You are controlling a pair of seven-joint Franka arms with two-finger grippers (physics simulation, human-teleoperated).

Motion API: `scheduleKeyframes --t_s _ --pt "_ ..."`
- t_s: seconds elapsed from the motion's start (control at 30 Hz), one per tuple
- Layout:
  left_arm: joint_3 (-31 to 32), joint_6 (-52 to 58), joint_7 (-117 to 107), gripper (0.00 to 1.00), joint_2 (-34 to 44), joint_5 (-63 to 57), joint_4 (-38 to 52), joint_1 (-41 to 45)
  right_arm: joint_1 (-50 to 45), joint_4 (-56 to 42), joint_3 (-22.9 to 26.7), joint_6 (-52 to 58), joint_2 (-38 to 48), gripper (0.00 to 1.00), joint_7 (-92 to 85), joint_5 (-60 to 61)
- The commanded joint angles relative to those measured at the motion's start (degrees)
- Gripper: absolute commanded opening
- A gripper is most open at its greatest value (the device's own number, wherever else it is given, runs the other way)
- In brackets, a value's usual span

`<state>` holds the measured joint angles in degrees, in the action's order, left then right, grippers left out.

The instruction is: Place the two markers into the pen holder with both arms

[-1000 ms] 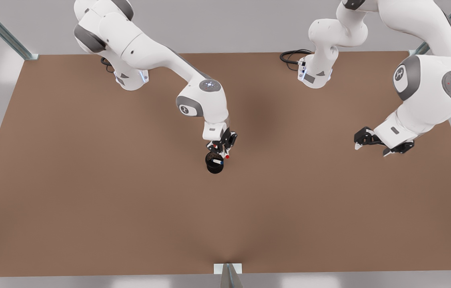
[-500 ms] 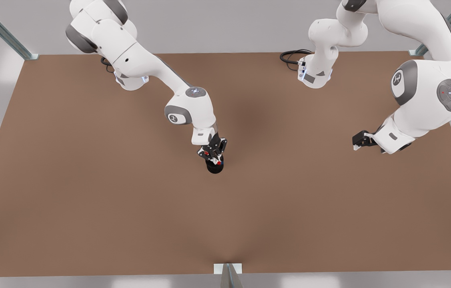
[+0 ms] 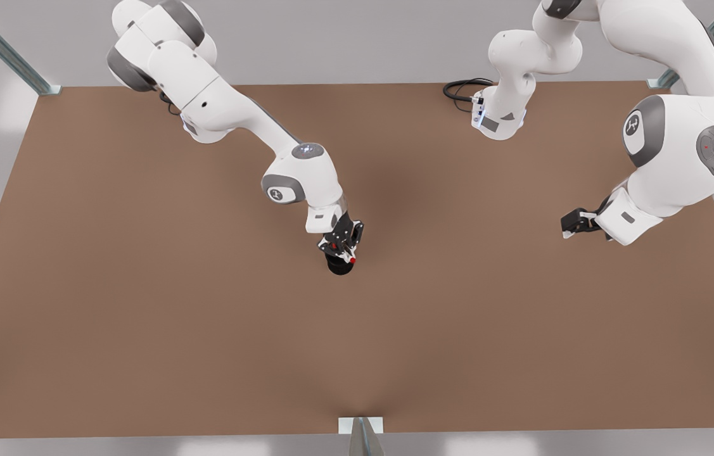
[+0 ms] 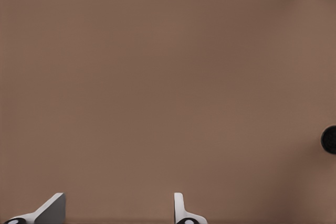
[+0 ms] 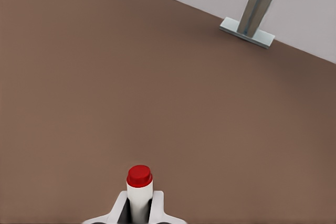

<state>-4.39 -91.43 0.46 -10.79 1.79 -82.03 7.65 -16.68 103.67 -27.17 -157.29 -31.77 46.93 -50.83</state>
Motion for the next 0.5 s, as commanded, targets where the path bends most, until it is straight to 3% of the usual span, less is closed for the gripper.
scheduleKeyframes --t_s 0.0,0.07,0.2,0.23,0.27,0.3,0.37,0.4,0.43,0.47 --pt "0.0 0.0 -2.3 1.0 0.1 0.0 0.0 0.0 0.1 0.0 0.0 -0.6 0.0 0.92 2.6 -1.1" --pt "0.0 0.0 -2.4 1.0 0.1 0.0 0.0 0.0 0.3 0.0 0.1 -1.4 0.0 1.0 2.5 -1.1" --pt "0.0 0.2 -2.6 1.0 0.1 0.0 0.0 0.1 2.0 -0.7 -0.9 2.6 1.4 1.0 2.0 -0.7" --pt "0.0 1.1 -2.5 1.0 0.2 0.0 0.0 0.1 3.5 -2.6 -3.4 9.1 2.3 1.0 1.8 -0.5" --pt "0.0 1.3 -2.5 1.0 0.4 0.0 0.1 0.1 9.8 -3.5 -9.1 16.2 3.5 1.0 0.1 0.0" --pt "0.0 1.3 -2.7 1.0 0.4 0.1 0.1 0.3 18.5 -7.8 -17.9 27.6 3.4 1.0 -6.8 7.5" --pt "0.0 2.0 -2.5 1.0 0.3 0.1 0.0 0.3 20.4 -26.1 -22.8 55.8 3.7 1.0 -10.4 18.8" --pt "0.0 2.1 -2.5 1.0 0.4 0.1 0.0 0.3 29.2 -27.8 -30.8 61.8 7.8 1.0 -10.9 20.9" --pt "0.0 2.1 -2.4 1.0 0.3 0.1 0.0 0.3 34.6 -26.9 -33.4 63.6 7.5 1.0 -11.0 22.0" --pt "0.0 2.1 -2.1 1.0 0.3 0.1 0.0 0.2 36.5 -26.9 -26.7 65.4 15.2 1.0 -20.3 31.8"
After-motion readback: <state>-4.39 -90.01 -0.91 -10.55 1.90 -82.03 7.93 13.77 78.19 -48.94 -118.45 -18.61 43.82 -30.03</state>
